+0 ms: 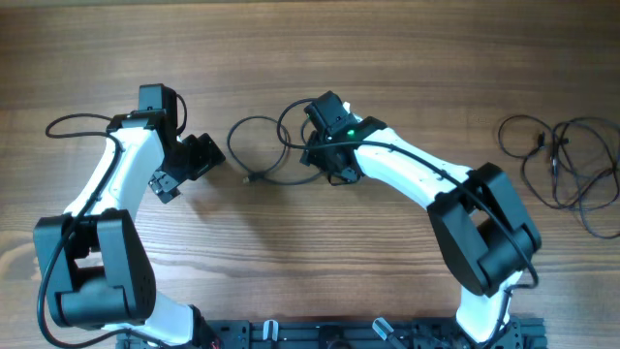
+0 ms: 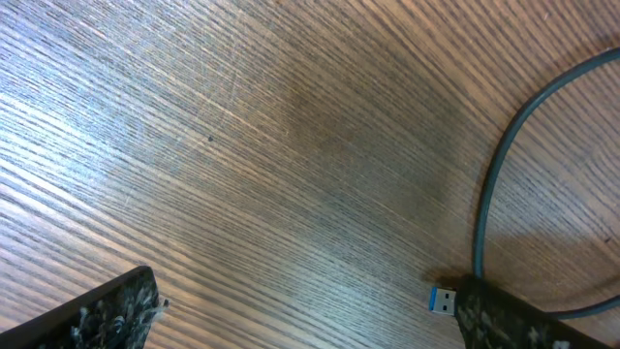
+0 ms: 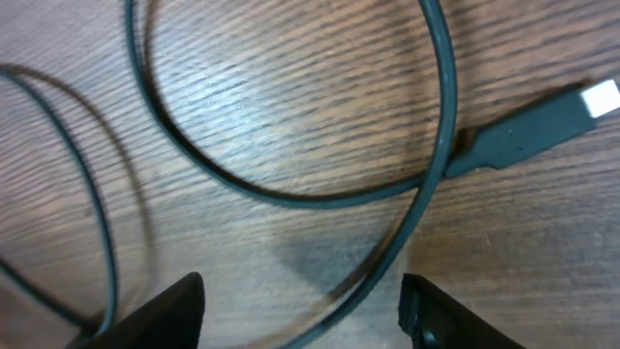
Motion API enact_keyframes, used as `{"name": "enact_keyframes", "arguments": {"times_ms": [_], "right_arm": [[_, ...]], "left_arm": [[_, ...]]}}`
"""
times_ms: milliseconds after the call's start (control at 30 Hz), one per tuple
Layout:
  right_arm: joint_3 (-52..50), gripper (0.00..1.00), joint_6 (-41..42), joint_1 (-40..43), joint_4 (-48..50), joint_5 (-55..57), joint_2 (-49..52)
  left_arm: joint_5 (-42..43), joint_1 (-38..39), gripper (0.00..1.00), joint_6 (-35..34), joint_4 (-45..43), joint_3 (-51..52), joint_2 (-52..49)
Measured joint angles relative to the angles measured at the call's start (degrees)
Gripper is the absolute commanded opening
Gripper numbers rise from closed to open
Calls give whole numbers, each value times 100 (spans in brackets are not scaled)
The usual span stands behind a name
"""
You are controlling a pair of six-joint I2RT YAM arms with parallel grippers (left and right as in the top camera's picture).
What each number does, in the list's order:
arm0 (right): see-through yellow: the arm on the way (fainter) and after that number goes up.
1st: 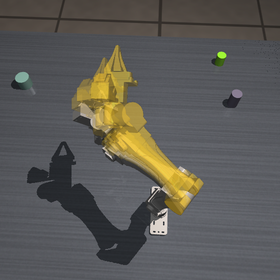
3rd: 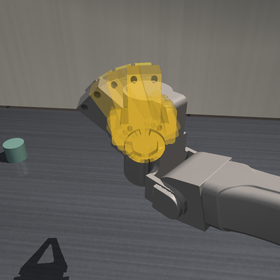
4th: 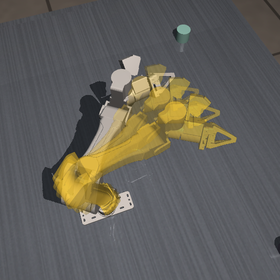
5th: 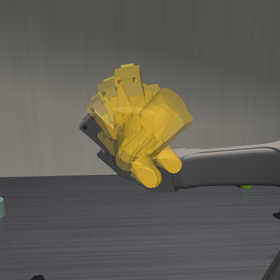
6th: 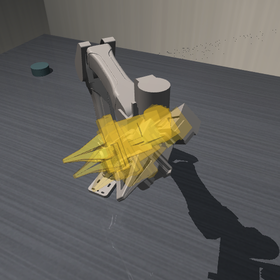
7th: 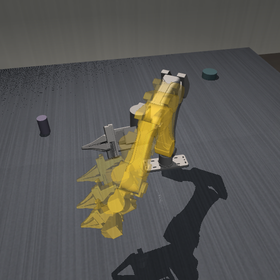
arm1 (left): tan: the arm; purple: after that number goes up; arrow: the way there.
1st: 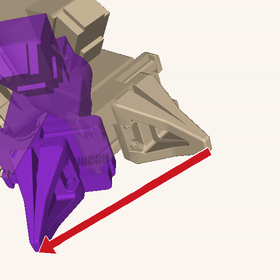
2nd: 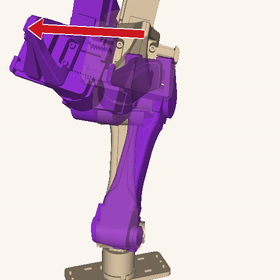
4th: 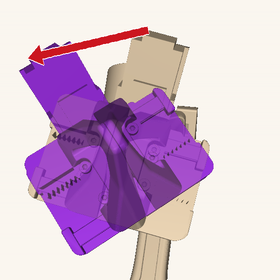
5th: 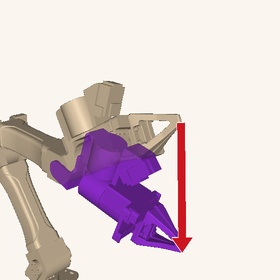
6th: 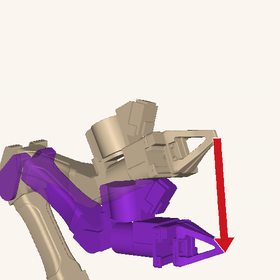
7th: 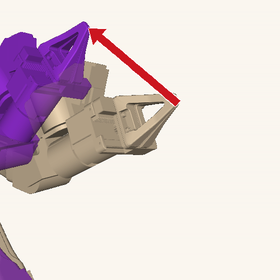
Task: Untangle cables
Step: 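Carry the center black cable loop to the right pile with the right gripper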
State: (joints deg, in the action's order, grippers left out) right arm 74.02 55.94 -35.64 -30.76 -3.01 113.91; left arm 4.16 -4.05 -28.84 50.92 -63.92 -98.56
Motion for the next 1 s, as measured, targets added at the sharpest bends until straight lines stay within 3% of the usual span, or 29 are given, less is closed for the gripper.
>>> {"name": "enact_keyframes", "arguments": {"times_ms": [133, 233, 300, 533, 700, 833, 1000], "right_arm": [[7, 49, 79, 0, 37, -20, 109], [7, 10, 92, 0, -4, -39, 129], [4, 4, 105, -2, -76, -42, 136], [28, 4, 28, -7, -551, -20, 140], [131, 4, -98, 186, -1762, 463, 138], [107, 4, -352, 990, -2664, 1150, 133], [151, 4, -1471, 2551, -2717, 1397, -562]], "left_arm": [[2, 0, 100, 0, 11, 2, 0], [2, 0, 100, 0, 9, 0, 0], [0, 0, 100, 2, 7, 0, 0], [2, 0, 100, 0, 9, 2, 0], [2, 0, 100, 0, 9, 2, 0], [0, 0, 100, 0, 7, 0, 0], [2, 0, 100, 0, 7, 0, 0]]}}
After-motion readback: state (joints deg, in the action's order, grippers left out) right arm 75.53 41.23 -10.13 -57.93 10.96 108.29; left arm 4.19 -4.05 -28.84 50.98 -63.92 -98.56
